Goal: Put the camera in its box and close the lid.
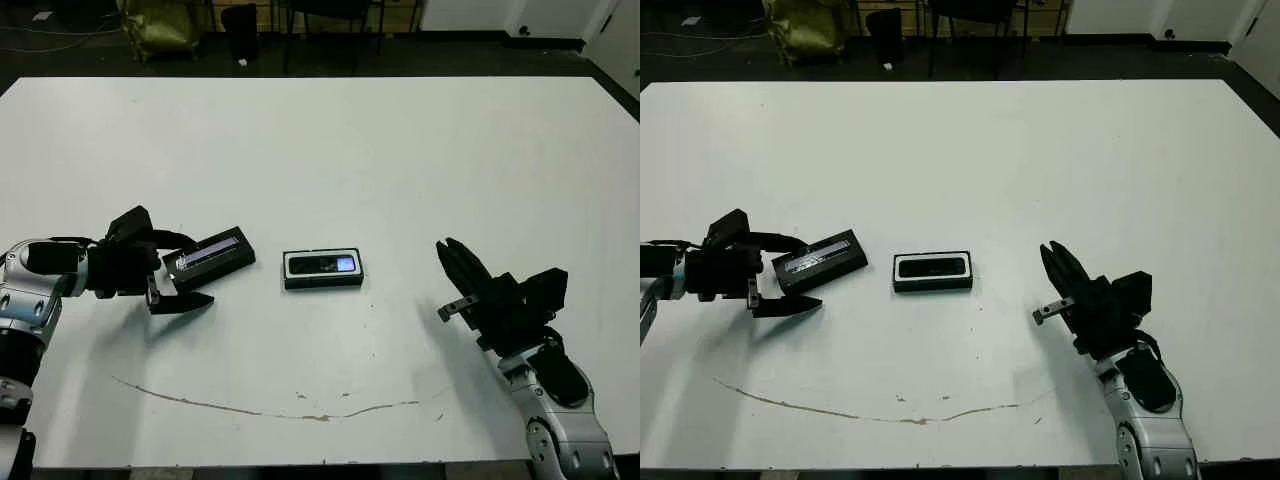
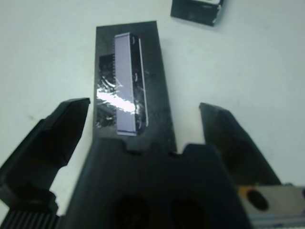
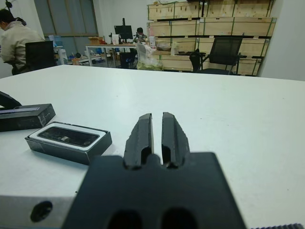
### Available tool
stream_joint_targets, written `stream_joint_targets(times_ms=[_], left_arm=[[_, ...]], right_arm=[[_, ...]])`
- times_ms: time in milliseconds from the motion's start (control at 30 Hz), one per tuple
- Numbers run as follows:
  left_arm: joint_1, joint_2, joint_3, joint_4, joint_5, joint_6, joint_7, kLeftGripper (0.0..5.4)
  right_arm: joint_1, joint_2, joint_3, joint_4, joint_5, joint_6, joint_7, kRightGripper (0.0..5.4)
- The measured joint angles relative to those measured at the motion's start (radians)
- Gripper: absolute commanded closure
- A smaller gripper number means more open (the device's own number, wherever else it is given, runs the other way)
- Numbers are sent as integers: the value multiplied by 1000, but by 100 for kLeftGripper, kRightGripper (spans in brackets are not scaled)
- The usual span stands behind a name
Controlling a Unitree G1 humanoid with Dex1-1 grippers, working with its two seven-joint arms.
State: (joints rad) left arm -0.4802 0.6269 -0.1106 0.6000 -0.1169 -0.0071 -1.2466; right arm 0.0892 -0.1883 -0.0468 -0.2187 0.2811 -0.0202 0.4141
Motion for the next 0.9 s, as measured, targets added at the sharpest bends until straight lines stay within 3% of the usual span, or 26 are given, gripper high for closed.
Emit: stream_joint_targets(times_ms=[900], left_arm=[[-34,-7,-2,109,2,-70,52,2]], right_arm=[[5,-2,0,-5,0,0,-1,540]])
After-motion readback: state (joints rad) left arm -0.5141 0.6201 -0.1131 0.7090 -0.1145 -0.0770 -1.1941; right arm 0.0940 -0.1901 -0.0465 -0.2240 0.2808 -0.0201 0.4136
